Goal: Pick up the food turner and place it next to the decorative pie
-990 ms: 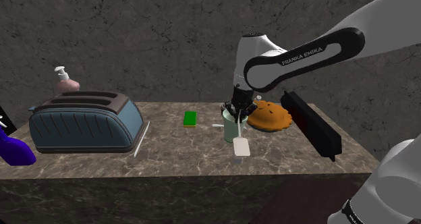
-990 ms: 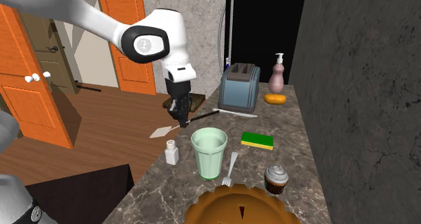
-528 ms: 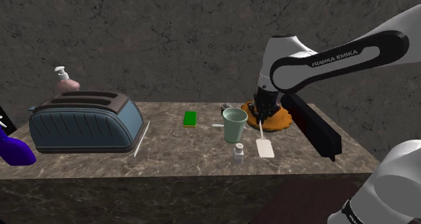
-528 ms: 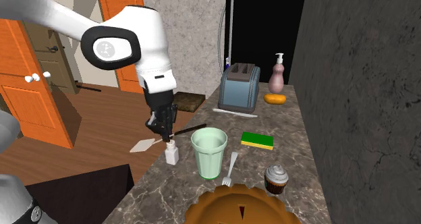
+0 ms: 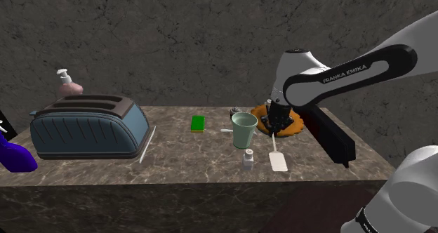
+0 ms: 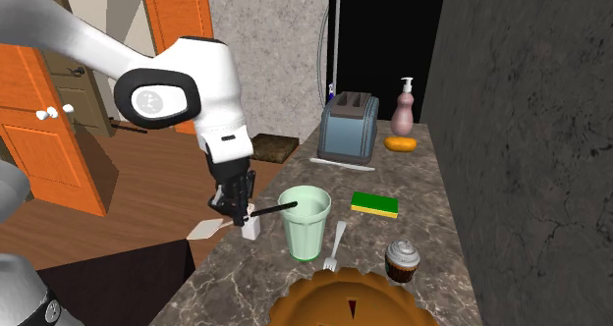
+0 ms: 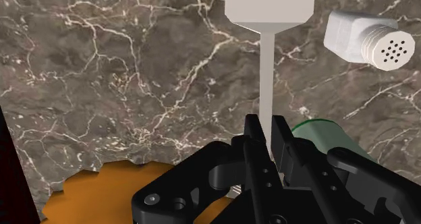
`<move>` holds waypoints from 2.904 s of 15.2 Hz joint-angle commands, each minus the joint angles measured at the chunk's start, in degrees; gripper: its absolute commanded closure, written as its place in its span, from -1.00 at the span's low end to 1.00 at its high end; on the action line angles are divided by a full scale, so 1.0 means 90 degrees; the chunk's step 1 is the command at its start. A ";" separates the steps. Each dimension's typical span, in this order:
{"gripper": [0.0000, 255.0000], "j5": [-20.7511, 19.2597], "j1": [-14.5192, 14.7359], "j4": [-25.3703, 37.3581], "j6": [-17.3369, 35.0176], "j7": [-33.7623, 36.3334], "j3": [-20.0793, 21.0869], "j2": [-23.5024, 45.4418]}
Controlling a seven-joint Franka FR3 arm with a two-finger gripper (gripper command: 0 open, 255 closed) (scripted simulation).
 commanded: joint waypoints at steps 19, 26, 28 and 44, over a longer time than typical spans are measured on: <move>1.00 -0.0358 -0.0166 -0.0636 0.2163 0.0346 0.0182 0.1540; 1.00 -0.0528 -0.0222 -0.0675 0.2548 0.0479 0.0209 0.1893; 1.00 -0.0529 -0.0222 -0.0675 0.2548 0.0480 0.0209 0.1893; -1.00 -0.0150 -0.0075 -0.0567 0.1508 0.0210 0.0153 0.0945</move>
